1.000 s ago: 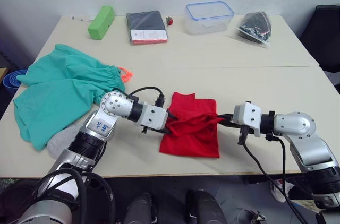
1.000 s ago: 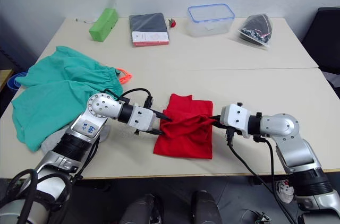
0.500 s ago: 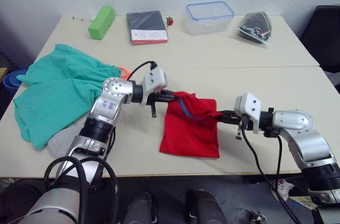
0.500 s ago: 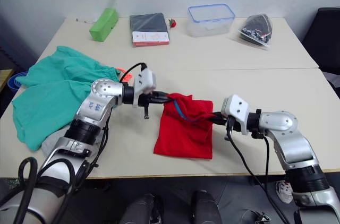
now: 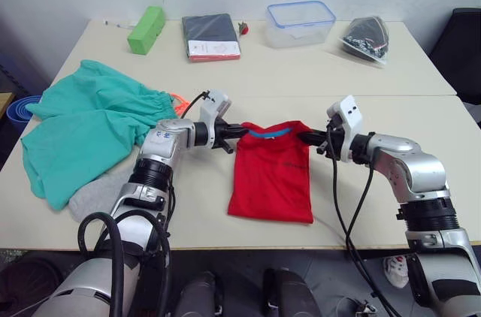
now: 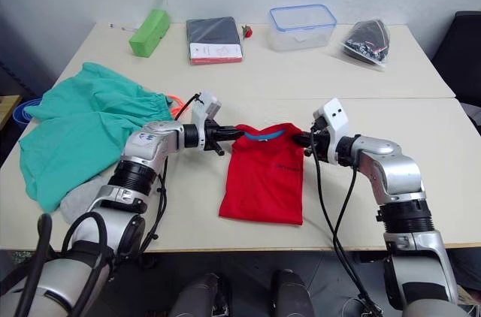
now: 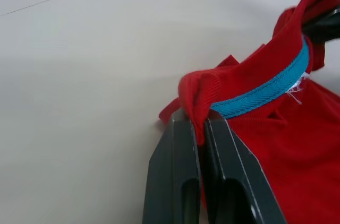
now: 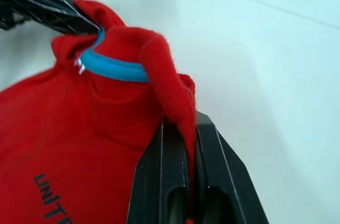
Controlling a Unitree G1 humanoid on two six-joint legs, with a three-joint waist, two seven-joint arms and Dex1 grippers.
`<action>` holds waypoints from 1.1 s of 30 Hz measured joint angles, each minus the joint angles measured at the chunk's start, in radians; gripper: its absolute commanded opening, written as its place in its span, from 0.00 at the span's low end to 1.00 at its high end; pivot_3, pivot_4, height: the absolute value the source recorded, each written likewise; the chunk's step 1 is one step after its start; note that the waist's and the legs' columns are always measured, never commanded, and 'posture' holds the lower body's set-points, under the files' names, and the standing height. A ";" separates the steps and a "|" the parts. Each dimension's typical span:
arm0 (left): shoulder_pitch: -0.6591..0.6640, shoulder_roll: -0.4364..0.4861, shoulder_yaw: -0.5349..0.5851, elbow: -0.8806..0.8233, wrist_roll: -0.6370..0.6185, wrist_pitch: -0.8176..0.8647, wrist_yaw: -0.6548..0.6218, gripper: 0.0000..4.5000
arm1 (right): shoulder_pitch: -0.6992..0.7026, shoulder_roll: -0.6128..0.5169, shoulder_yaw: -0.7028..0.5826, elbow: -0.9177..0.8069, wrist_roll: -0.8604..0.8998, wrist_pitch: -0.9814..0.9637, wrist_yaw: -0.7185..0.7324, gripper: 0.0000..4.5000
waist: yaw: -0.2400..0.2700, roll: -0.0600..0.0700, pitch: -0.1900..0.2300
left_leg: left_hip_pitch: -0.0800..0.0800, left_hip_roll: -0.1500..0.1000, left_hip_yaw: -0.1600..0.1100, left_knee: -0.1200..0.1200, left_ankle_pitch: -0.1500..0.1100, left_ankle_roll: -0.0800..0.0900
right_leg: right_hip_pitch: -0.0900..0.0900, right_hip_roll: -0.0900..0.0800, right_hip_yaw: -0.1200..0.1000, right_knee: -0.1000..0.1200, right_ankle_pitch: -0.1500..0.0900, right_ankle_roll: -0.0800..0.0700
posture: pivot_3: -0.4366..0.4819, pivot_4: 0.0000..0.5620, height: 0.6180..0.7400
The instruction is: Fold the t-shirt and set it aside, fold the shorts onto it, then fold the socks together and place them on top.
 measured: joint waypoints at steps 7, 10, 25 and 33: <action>-0.055 -0.017 0.094 0.074 -0.035 0.033 0.103 0.53 | -0.006 -0.002 -0.016 0.071 -0.042 0.010 -0.058 0.71 | -0.002 0.000 0.000 | 0.000 0.000 0.000 0.000 0.000 0.000 | -0.001 0.000 0.000 0.000 0.000 0.000 | 0.48 0.27 1.00; -0.055 -0.009 0.095 0.061 -0.036 0.003 0.102 0.59 | -0.005 -0.027 -0.068 0.031 -0.041 -0.029 -0.066 0.72 | -0.002 0.000 0.000 | -0.001 0.000 0.001 -0.001 0.000 -0.001 | -0.002 0.001 0.000 0.000 0.000 0.000 | 0.48 0.27 1.00; 0.370 0.191 -0.318 -0.605 0.055 -0.254 -0.281 0.00 | 0.262 -0.009 0.092 -0.493 -0.047 -0.073 -0.069 0.01 | -0.001 0.000 0.000 | 0.002 0.001 0.003 -0.002 0.000 -0.003 | -0.001 -0.001 0.003 -0.005 0.000 -0.001 | 0.48 0.27 1.00; 0.373 0.197 -0.393 -0.601 0.167 -0.318 -0.245 0.00 | 0.219 0.022 0.185 -0.317 -0.193 -0.108 -0.168 0.01 | -0.002 0.001 0.000 | 0.004 0.001 0.001 -0.002 -0.001 -0.002 | 0.001 -0.003 0.010 -0.005 0.000 -0.001 | 0.48 0.27 1.00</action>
